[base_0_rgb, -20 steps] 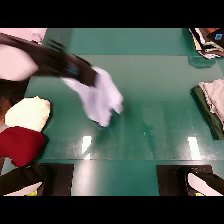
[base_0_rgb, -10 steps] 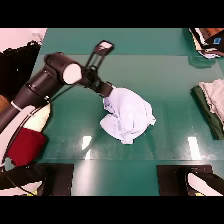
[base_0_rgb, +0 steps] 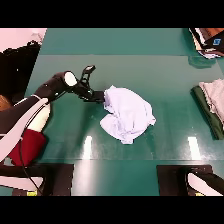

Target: Fold the shirts.

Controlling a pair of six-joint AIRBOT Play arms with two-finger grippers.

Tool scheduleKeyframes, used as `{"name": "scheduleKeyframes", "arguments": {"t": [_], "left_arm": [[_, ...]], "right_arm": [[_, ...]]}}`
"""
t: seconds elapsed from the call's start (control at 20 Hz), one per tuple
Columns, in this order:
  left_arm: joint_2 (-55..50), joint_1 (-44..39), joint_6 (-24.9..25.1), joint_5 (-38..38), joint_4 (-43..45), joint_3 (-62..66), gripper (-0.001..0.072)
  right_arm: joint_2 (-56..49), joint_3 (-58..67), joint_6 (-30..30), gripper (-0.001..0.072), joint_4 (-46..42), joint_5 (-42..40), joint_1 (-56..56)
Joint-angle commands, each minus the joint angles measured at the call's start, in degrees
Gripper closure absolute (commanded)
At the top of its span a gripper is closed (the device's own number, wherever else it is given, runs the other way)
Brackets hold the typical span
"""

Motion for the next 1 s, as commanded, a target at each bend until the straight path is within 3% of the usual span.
{"name": "scheduleKeyframes", "arguments": {"t": [0.0, 0.05, 0.2, 0.4, 0.55, 0.6, 0.65, 0.7, 0.95], "left_arm": [[-3.56, -0.83, 4.74, 4.7, -8.46, -0.7, 0.014], [-3.67, -1.31, 5.11, 5.4, -8.39, -0.7, 0.0187], [-3.61, -0.9, 5.64, 5.38, -8.07, 0.02, 0.0681], [-2.08, 4.13, 5.53, -2.05, -4.63, 5.62, 0.0687], [1.86, 7.61, 5.55, -2.45, -1.11, 7.5, 0.0687], [2.97, 8.5, 5.55, -2.34, -0.52, 7.52, 0.0687], [3.52, 9.09, 5.55, -2.54, -0.02, 7.52, 0.0687], [3.56, 9.38, 5.57, -2.89, 0.57, 7.52, 0.0687], [3.48, 9.38, 5.53, -3.74, 1.97, 7.5, 0.0687]], "right_arm": [[0.0, 0.04, 0.0, 0.0696, -0.09, 0.33, 0.02], [0.0, 0.04, 0.0, 0.0696, -0.11, 0.39, 0.02], [0.0, 0.02, 0.0, 0.0696, -0.59, 1.64, 0.02], [0.02, -7.23, 0.02, 0.0696, -1.99, 8.13, 0.02], [0.02, -20.65, 0.04, 0.0688, -0.76, 9.79, 0.04], [0.02, -26.4, 0.04, 0.0559, 1.27, 8.85, 0.04], [0.02, -31.93, 0.04, 0.0352, 3.89, 7.41, 0.04], [0.0, -38.01, 0.04, 0.0241, 7.56, 4.98, 0.04], [0.0, -60.59, -4.0, 0.0242, 21.2, -10.14, 4.92]]}}
